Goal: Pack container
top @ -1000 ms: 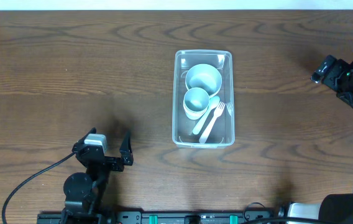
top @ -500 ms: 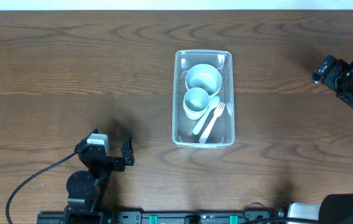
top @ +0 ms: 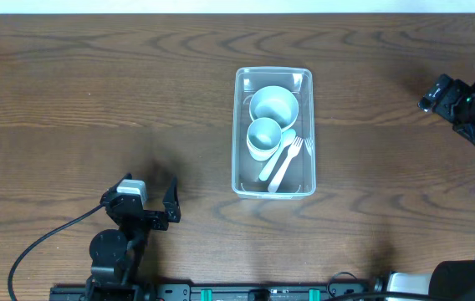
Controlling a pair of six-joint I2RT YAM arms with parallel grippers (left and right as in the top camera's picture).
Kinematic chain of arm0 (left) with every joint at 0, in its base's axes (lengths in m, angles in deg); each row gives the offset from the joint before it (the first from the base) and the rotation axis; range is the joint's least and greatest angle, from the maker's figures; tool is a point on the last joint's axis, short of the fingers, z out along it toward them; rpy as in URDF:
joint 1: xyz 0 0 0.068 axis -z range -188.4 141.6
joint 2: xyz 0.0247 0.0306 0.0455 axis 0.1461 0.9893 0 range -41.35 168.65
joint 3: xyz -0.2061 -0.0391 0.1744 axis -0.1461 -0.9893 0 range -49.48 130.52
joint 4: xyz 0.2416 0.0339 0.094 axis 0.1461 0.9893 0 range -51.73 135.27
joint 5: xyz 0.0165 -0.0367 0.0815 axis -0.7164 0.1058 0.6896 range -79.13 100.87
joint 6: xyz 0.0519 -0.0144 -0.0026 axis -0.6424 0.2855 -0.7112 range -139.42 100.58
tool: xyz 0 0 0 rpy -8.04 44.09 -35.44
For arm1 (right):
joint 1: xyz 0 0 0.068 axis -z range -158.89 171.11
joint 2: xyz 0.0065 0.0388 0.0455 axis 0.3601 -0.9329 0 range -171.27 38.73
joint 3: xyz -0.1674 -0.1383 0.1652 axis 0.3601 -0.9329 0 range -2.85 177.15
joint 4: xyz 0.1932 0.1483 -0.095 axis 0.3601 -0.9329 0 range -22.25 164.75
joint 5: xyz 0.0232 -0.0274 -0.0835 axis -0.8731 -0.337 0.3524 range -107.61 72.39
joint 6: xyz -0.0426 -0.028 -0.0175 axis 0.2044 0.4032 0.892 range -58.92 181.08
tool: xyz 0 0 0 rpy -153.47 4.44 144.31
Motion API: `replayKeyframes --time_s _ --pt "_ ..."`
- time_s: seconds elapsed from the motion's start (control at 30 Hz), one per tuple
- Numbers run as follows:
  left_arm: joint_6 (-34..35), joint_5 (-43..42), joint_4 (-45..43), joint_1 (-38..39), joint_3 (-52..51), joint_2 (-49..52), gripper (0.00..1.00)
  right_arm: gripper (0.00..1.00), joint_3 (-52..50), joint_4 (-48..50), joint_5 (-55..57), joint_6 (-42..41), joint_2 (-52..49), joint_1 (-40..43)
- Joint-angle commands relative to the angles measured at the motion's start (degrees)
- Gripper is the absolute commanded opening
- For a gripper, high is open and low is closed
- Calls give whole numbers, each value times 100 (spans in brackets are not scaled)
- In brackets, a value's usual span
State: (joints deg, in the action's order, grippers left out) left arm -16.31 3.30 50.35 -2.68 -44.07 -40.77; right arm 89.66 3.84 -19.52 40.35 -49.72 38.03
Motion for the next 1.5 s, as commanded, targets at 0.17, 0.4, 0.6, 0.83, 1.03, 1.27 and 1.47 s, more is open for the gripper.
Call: replayKeyframes --time_s 0.17,0.4,0.6,0.83,1.03,1.27,1.47 --pt "-52 -59 2 -28 -157 -35 98 99 -2 -4 -2 66 -4 26" --pt "-52 -59 2 -28 -157 -35 98 99 -2 -4 -2 66 -4 26" --pt "-52 -59 2 -28 -157 -35 98 99 -2 -4 0 66 -4 26" --pt "-52 -59 2 -28 -157 -35 98 99 -4 -4 0 66 -4 26" --pt "-52 -59 2 -28 -157 -35 98 99 -26 173 450 538 142 24" --pt "-52 -59 2 -28 -157 -35 98 99 -1150 1982 -254 2717 1606 -603" --pt "-52 -59 2 -28 -157 -35 98 99 -3018 3606 -267 3150 3344 -1351"
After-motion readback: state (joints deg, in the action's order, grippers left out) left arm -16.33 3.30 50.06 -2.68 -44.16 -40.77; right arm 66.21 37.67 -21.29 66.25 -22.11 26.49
